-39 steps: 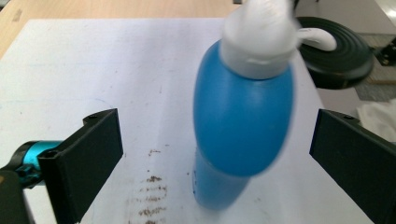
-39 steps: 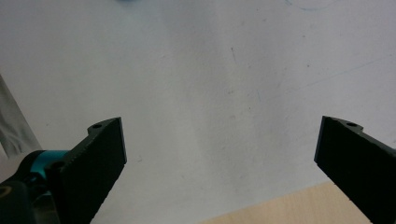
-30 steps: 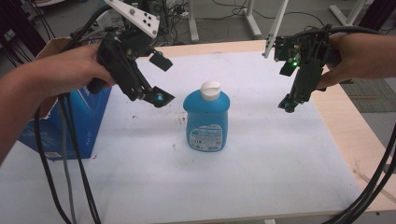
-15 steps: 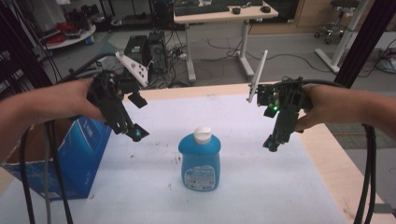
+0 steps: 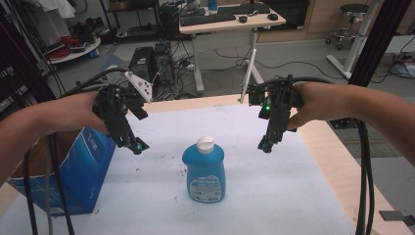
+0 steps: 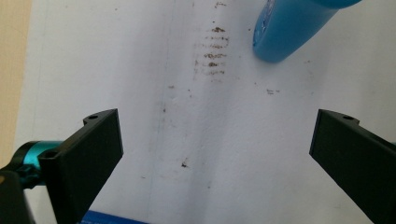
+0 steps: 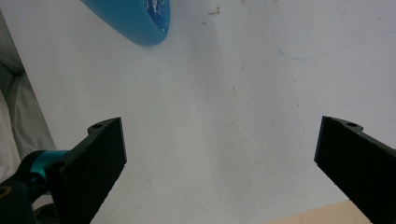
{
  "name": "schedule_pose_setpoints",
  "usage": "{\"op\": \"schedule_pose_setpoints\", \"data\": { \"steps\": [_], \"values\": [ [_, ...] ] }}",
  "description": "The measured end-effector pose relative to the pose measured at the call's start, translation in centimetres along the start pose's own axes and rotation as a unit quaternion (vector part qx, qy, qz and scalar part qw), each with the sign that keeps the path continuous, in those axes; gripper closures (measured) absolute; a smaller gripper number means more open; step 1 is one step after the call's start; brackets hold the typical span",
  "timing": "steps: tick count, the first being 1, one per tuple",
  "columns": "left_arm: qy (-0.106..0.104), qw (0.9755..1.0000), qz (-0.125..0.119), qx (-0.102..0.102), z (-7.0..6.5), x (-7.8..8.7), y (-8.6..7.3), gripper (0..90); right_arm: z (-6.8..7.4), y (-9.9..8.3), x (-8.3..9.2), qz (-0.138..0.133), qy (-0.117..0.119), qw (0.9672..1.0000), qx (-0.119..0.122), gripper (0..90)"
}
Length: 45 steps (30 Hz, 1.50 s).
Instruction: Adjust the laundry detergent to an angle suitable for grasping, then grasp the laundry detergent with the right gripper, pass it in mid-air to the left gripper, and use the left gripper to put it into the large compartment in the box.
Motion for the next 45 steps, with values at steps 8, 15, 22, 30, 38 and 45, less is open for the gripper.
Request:
{"op": "schedule_pose_setpoints", "data": {
  "steps": [8, 15, 22, 30, 38, 45],
  "values": [
    [0.002, 1.0000, 0.004, -0.002, -0.1, -0.3, 0.1, 2.7, 0.0, 0.2, 0.1, -0.004, 0.002, 1.0000, 0.004, 1.5],
    [-0.002, 0.9999, 0.005, -0.009, 0.0, -0.6, 0.2, 2.7, 0.1, 0.1, 0.4, -0.008, 0.002, 1.0000, 0.004, 1.5],
    [-0.007, 0.9999, 0.003, -0.012, -0.3, -0.6, 0.3, 2.6, 0.1, -0.2, 0.7, -0.016, 0.002, 0.9999, 0.005, 1.5],
    [-0.015, 0.9996, 0.000, -0.022, -0.5, -0.9, 0.2, 2.7, 1.2, -0.3, 0.8, -0.027, 0.004, 0.9995, 0.013, 1.4],
    [-0.023, 0.9993, -0.001, -0.031, -0.8, -1.3, 0.4, 2.6, 1.9, -0.7, 0.1, -0.048, 0.020, 0.9986, 0.000, 1.4],
    [-0.026, 0.9990, -0.003, -0.036, -0.9, -1.4, 0.5, 2.7, 3.3, -0.8, -1.2, -0.084, 0.039, 0.9957, 0.001, 1.5]
  ]
}}
Point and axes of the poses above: each handheld gripper's, and its own axes: x roughly backward along the jaws, y roughly out of its top, z roughly to its left, the point moved 9 cm from there along -x, roughly forward along the jaws, and after that the axes turned 11 degrees about -x, right-handed, at the moved point
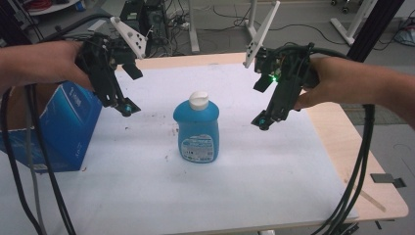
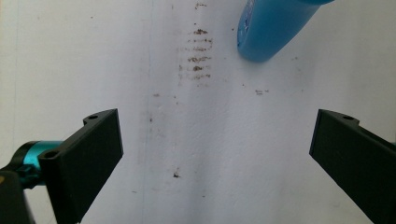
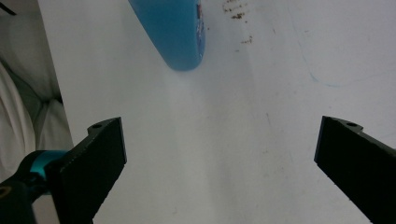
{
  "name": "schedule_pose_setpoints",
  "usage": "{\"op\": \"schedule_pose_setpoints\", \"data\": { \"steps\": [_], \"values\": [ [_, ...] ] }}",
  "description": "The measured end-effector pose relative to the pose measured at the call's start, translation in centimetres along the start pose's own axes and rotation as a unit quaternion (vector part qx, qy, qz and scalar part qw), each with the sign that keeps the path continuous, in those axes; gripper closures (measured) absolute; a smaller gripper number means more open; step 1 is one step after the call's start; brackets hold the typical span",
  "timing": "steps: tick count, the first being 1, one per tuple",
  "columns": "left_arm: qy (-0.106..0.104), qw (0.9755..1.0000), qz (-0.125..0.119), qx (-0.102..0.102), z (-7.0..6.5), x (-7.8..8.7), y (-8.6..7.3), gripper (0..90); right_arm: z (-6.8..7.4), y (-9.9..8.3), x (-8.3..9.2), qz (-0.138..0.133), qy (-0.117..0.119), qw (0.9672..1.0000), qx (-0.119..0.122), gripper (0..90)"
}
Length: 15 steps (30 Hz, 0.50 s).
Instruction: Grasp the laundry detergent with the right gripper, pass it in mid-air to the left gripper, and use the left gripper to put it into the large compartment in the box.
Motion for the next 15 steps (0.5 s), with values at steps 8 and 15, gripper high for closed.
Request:
{"op": "schedule_pose_setpoints", "data": {
  "steps": [8, 15],
  "values": [
    [0.001, 1.0000, -0.004, -0.005, -0.3, -0.1, 0.2, 2.6, 1.2, 0.1, -1.6, -0.038, 0.014, 0.9992, 0.000, 1.5],
    [-0.002, 1.0000, -0.004, -0.007, -0.6, -0.4, 0.2, 2.7, 1.9, 0.4, -2.5, -0.067, 0.021, 0.9975, -0.005, 1.5]
  ]
}}
Point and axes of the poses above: each handheld gripper's, and its own axes: x roughly backward along the jaws, y roughly out of its top, z roughly to its left, the point moved 9 cm from there along -x, roughly forward along the jaws, and after that the axes turned 11 degrees about -x, right-handed, at the moved point
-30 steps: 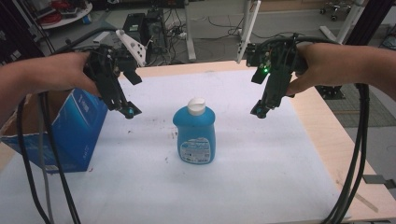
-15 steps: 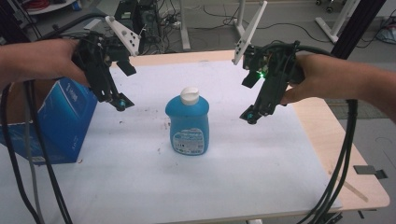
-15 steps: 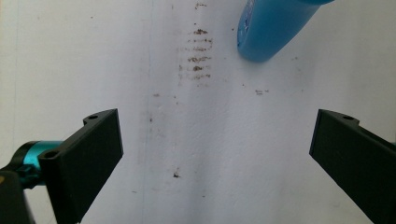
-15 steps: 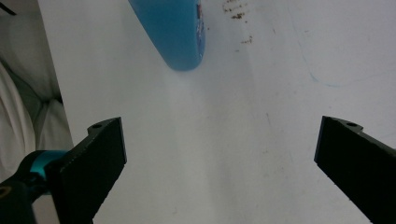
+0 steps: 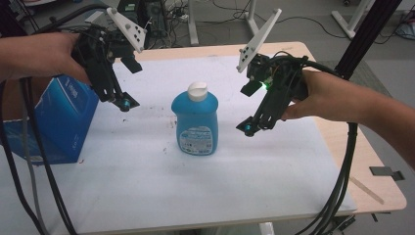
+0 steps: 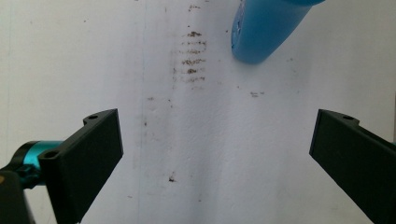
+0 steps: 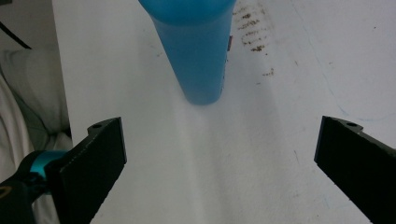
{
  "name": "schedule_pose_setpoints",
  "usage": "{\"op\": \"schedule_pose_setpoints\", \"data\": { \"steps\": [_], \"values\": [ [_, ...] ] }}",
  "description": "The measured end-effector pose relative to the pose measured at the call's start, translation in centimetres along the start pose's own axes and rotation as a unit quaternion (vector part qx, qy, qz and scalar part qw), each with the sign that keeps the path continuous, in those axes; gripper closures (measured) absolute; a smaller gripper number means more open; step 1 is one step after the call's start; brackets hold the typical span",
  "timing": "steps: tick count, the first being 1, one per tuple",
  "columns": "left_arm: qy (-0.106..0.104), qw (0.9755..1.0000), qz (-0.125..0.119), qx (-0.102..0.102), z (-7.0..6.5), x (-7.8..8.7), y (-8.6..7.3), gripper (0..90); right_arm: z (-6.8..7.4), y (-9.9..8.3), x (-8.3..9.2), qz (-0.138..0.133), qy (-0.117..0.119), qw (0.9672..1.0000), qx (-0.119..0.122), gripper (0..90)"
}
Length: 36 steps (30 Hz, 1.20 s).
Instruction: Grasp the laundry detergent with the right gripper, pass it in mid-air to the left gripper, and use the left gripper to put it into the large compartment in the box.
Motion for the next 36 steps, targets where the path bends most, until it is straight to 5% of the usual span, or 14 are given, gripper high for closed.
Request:
{"op": "schedule_pose_setpoints", "data": {
  "steps": [7, 26, 36],
  "values": [
    [-0.002, 1.0000, -0.001, 0.001, -0.1, -0.2, 0.0, 2.7, -0.1, -0.1, -0.9, -0.039, 0.010, 0.9991, -0.011, 1.5],
    [-0.003, 1.0000, -0.005, 0.003, -0.2, -0.3, 0.0, 2.7, 0.5, 1.3, -4.1, -0.090, 0.037, 0.9952, -0.006, 1.5],
    [-0.001, 1.0000, -0.006, 0.002, -0.2, -0.3, 0.0, 2.7, 0.6, 1.9, -4.6, -0.132, 0.053, 0.9898, -0.006, 1.4]
  ]
}}
Point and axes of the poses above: each handheld gripper's, and its own axes: x roughly backward along the jaws, y roughly out of its top, z roughly to its left, the point moved 9 cm from there along -x, roughly forward along the jaws, and after that the axes turned 11 degrees about -x, right-handed, at the moved point
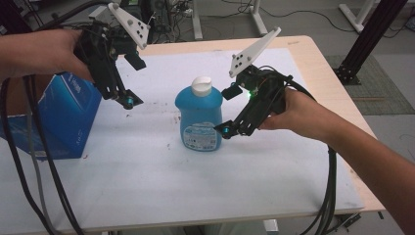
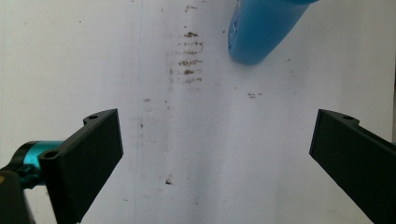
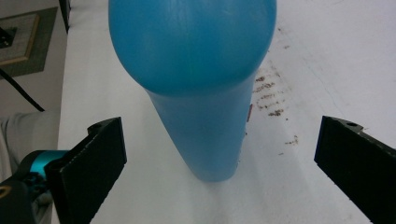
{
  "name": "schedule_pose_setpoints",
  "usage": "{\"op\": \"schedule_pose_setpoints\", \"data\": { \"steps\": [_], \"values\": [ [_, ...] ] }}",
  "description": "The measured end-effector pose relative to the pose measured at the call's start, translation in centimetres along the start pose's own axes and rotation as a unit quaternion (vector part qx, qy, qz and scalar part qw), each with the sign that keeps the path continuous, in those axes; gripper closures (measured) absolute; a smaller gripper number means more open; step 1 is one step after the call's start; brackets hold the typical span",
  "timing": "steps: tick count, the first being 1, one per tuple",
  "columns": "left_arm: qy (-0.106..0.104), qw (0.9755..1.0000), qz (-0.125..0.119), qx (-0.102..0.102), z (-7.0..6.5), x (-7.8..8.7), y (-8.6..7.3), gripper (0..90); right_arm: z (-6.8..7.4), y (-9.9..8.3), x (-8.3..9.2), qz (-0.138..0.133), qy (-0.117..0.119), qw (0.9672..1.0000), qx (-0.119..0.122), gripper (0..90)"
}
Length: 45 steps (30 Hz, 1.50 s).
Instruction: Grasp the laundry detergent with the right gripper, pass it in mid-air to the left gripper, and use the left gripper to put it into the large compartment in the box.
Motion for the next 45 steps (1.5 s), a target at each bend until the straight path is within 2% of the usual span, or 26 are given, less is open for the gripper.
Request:
{"op": "schedule_pose_setpoints", "data": {
  "steps": [24, 27, 35, 36, 37, 43, 45],
  "values": [
    [-0.004, 1.0000, -0.002, 0.002, 0.0, -0.4, -0.1, 2.7, 0.0, 0.0, -2.8, -0.018, 0.008, 0.9998, -0.002, 1.5],
    [-0.003, 1.0000, -0.002, 0.003, 0.0, -0.4, -0.1, 2.7, 0.1, 0.0, -3.1, -0.022, 0.007, 0.9997, 0.004, 1.7],
    [-0.004, 1.0000, -0.004, 0.005, 0.0, -0.5, -0.1, 2.7, 0.2, 0.1, -3.4, -0.033, 0.004, 0.9993, 0.018, 7.0],
    [-0.005, 1.0000, -0.003, 0.005, 0.0, -0.5, -0.1, 2.7, 0.2, 0.1, -3.4, -0.034, 0.005, 0.9992, 0.018, 10.1],
    [-0.005, 1.0000, -0.003, 0.005, 0.0, -0.5, -0.1, 2.6, 0.3, 0.1, -3.4, -0.039, 0.013, 0.9989, 0.022, 17.4],
    [-0.005, 1.0000, -0.003, 0.003, 0.0, -0.6, -0.1, 2.7, 0.3, -0.1, -3.7, -0.046, 0.015, 0.9986, 0.021, 17.8],
    [-0.006, 1.0000, -0.003, 0.003, 0.0, -0.6, -0.2, 2.7, 0.3, -0.1, -3.7, -0.049, 0.015, 0.9985, 0.022, 21.2]
  ]
}}
Point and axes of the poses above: each handheld gripper's, and its own axes: x roughly backward along the jaws, y roughly out of its top, z roughly to its left, the point moved 9 cm from there along -x, roughly forward along the jaws, and after that the axes turned 11 degrees about -x, right-handed, at the moved point
